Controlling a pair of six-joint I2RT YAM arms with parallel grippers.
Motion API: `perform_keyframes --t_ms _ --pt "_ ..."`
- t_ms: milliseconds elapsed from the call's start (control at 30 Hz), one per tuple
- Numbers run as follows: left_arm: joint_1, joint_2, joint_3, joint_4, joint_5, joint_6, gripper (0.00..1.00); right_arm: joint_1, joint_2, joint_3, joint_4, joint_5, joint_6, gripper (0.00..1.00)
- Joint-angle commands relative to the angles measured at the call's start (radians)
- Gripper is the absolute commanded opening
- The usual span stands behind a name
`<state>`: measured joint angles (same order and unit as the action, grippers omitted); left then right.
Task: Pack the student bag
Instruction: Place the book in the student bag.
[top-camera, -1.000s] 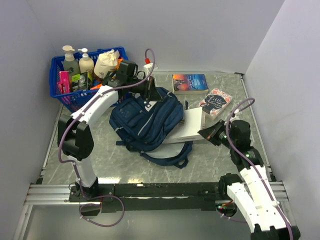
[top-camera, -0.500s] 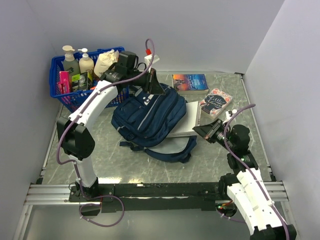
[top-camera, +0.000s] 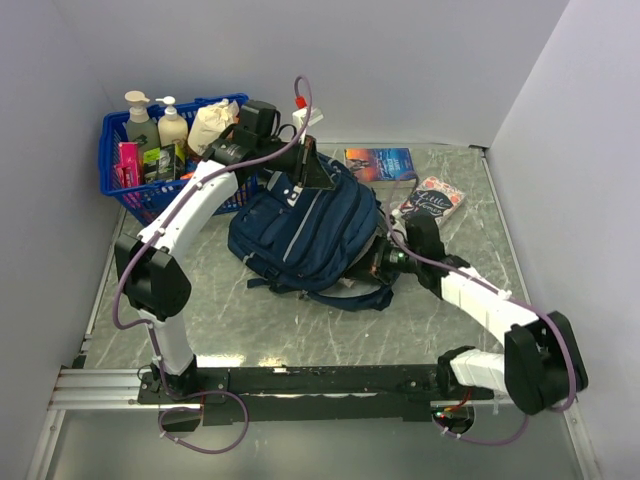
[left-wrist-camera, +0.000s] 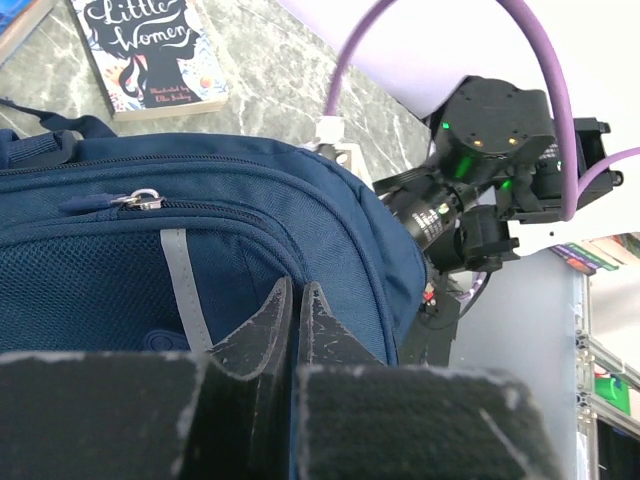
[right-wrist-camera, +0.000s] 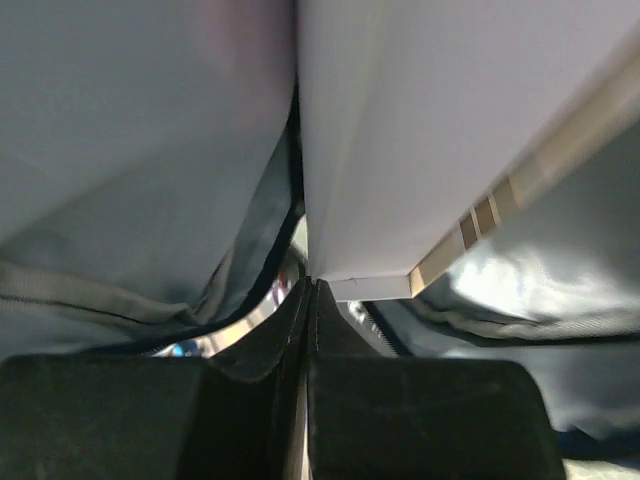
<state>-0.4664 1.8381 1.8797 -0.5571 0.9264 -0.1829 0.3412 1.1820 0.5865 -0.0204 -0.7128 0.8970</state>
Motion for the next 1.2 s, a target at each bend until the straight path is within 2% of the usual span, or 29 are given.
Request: perform_keyframes --t_ms 0,67,100,167,233,267,333,367,400,500,600,733,767,800,833,900,933,967,1167 --pt "-0.020 -0.062 0.093 0.117 0.181 -0.053 0.01 0.030 0.099 0.136 0.025 0.064 -0.095 0.00" --pt "-0.020 -0.068 0.095 0.117 0.189 -0.055 0.01 0.033 0.114 0.139 0.025 0.062 -0.104 0.02" --pt "-0.020 -0.069 0.093 0.112 0.190 -0.047 0.01 0.032 0.119 0.136 -0.007 0.056 -0.107 0.09" --pt "-0.018 -0.076 0.078 0.083 0.190 -0.030 0.01 0.032 0.108 0.144 -0.051 0.058 -0.142 0.30" --pt "-0.017 -0.074 0.056 0.048 0.190 0.019 0.01 0.029 0.079 0.157 -0.140 0.081 -0.199 0.39" --pt "-0.015 -0.071 0.056 -0.027 0.196 0.045 0.01 0.022 0.027 0.157 -0.162 0.084 -0.213 0.47" --pt "-0.009 -0.050 0.076 -0.137 0.201 0.147 0.01 -0.004 -0.031 0.171 -0.252 0.105 -0.257 0.49" --pt "-0.008 -0.042 0.087 -0.249 0.207 0.180 0.01 -0.019 -0.085 0.182 -0.280 0.110 -0.273 0.46" --pt "0.000 -0.034 0.096 -0.309 0.209 0.276 0.01 -0.034 -0.114 0.199 -0.302 0.113 -0.299 0.44" --pt "0.009 -0.016 0.110 -0.488 0.200 0.414 0.01 -0.111 -0.203 0.220 -0.326 0.110 -0.319 0.36" --pt "0.015 -0.025 0.070 -0.544 0.177 0.487 0.01 -0.165 -0.193 0.263 -0.369 0.084 -0.346 0.38" --pt "0.014 -0.071 -0.068 -0.459 0.172 0.464 0.03 -0.171 -0.162 0.228 -0.349 0.029 -0.339 0.47" --pt "0.012 -0.077 -0.092 -0.439 0.170 0.447 0.20 -0.171 -0.165 0.192 -0.320 0.013 -0.322 0.48" --pt "0.003 -0.085 -0.138 -0.416 0.167 0.447 0.31 -0.171 -0.171 0.171 -0.296 0.012 -0.311 0.48" --pt "-0.005 -0.086 -0.155 -0.414 0.158 0.462 0.51 -0.172 -0.185 0.155 -0.277 0.015 -0.299 0.48" --pt "-0.034 -0.092 -0.213 -0.402 0.115 0.502 0.74 -0.171 -0.190 0.133 -0.280 0.036 -0.300 0.48" --pt "-0.041 -0.096 -0.235 -0.371 0.105 0.502 0.90 -0.174 -0.185 0.137 -0.298 0.050 -0.308 0.49" --pt "-0.047 -0.102 -0.254 -0.354 0.097 0.496 0.98 -0.173 -0.188 0.153 -0.321 0.064 -0.326 0.50" --pt "-0.103 -0.172 -0.389 -0.111 -0.010 0.438 0.96 -0.197 -0.280 0.139 -0.374 0.173 -0.336 0.52"
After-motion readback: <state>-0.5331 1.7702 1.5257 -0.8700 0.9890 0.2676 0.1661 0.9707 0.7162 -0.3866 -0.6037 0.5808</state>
